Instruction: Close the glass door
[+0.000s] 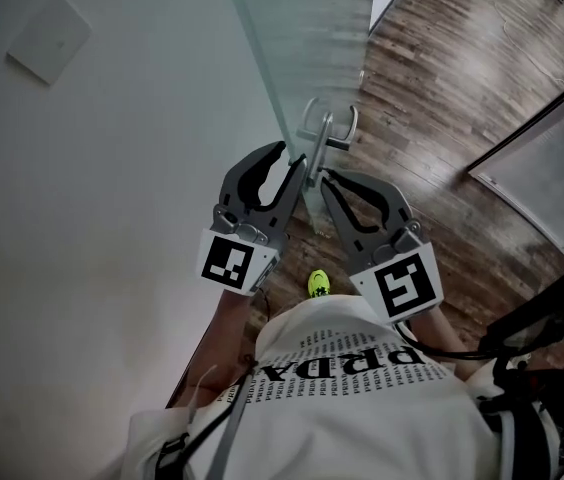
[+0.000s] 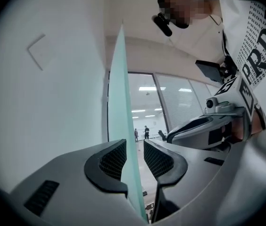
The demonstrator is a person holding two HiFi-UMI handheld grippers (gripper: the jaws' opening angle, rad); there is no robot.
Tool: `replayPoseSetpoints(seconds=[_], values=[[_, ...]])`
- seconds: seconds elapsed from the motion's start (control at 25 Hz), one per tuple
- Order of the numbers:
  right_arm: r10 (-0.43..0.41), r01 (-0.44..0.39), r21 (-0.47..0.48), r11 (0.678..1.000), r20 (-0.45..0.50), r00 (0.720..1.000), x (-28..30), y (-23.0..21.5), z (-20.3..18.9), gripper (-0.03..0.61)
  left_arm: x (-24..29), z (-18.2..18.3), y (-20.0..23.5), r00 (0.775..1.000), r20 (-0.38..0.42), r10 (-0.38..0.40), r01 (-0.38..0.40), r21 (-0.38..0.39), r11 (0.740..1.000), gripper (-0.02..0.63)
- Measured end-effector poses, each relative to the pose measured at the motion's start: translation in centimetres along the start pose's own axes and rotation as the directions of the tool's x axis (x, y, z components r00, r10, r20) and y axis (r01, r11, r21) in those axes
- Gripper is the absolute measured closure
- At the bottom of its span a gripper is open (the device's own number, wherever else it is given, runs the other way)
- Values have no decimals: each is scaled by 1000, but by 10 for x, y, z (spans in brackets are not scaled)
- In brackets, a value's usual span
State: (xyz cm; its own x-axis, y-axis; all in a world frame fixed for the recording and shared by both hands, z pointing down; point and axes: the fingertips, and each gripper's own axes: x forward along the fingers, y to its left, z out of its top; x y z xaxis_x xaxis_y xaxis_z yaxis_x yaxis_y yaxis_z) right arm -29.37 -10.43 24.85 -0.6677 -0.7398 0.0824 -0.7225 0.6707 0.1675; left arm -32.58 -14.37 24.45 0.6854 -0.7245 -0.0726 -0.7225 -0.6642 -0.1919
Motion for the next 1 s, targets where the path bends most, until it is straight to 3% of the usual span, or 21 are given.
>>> replayPoseSetpoints(seconds=[0.12, 0.2, 0.4, 1.0], values=[[-19, 19, -2, 1000, -4, 1000, -5, 5, -8, 577, -3, -5, -5, 1000, 3, -3, 3, -4, 1000, 521], [-28, 28, 1, 1000, -13, 1000, -4, 15, -11, 578, -15, -10, 2, 1000, 7, -3, 3, -12, 1000, 569], [-36, 37, 29, 999, -38, 999, -11, 16, -10, 577, -24, -3, 4, 1000, -9, -4, 4, 6, 1000, 569], [122, -120, 27, 992, -90, 988, -30, -9, -43, 578, -18, -21, 7, 990, -36, 139, -140, -28, 990, 575]])
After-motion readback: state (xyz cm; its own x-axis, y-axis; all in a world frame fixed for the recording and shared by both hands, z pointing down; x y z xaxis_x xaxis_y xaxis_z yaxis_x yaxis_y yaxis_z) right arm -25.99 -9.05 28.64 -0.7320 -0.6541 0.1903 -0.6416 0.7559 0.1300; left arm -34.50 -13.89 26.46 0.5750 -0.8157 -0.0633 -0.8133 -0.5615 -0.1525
